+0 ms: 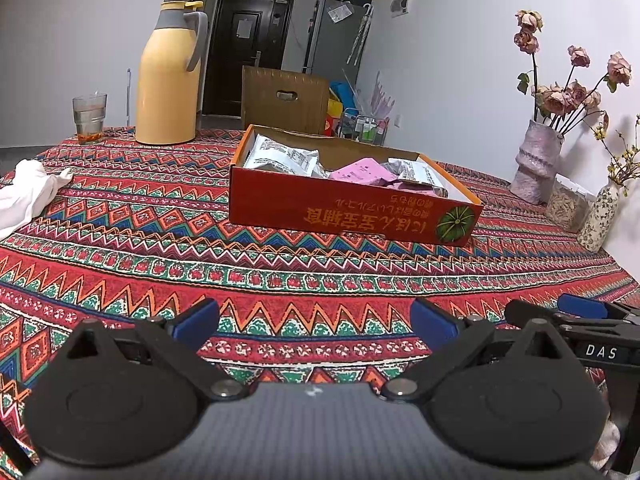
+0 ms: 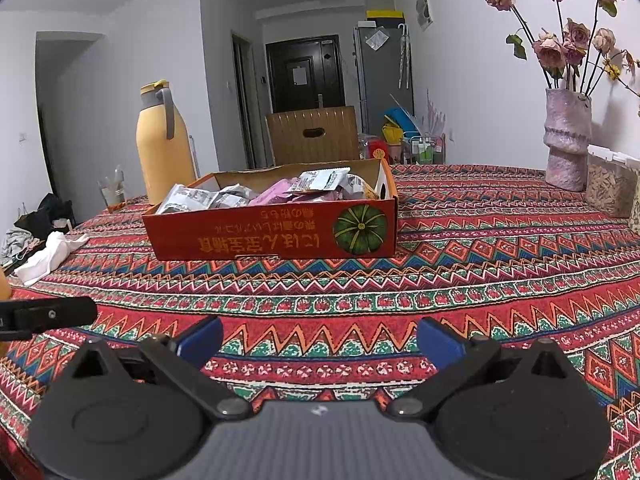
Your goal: Organize snacks
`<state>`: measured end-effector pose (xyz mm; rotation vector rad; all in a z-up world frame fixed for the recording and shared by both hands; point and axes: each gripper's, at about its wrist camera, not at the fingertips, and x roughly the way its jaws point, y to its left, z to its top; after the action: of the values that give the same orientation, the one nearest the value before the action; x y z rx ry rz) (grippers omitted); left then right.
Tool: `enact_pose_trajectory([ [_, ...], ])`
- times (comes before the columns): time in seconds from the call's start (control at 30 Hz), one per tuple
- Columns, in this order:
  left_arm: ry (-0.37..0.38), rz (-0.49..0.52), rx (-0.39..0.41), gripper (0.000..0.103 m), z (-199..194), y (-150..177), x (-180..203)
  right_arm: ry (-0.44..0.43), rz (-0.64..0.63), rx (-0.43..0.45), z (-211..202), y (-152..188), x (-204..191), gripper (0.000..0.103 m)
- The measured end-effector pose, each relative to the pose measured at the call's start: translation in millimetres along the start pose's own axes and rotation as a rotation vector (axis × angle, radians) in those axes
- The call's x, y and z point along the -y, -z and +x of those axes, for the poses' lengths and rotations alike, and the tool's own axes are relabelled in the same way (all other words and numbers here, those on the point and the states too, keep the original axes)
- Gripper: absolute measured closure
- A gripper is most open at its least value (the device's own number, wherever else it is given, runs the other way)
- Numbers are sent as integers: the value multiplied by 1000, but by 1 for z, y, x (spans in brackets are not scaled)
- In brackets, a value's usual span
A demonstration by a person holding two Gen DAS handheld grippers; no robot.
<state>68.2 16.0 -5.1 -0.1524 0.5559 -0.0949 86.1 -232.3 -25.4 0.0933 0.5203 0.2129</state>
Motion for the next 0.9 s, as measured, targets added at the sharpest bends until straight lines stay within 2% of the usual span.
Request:
enact_pose_trajectory([
  [0.9,5,0,0,0,-1,1,-2,1,-2,-3,0,1,0,0],
])
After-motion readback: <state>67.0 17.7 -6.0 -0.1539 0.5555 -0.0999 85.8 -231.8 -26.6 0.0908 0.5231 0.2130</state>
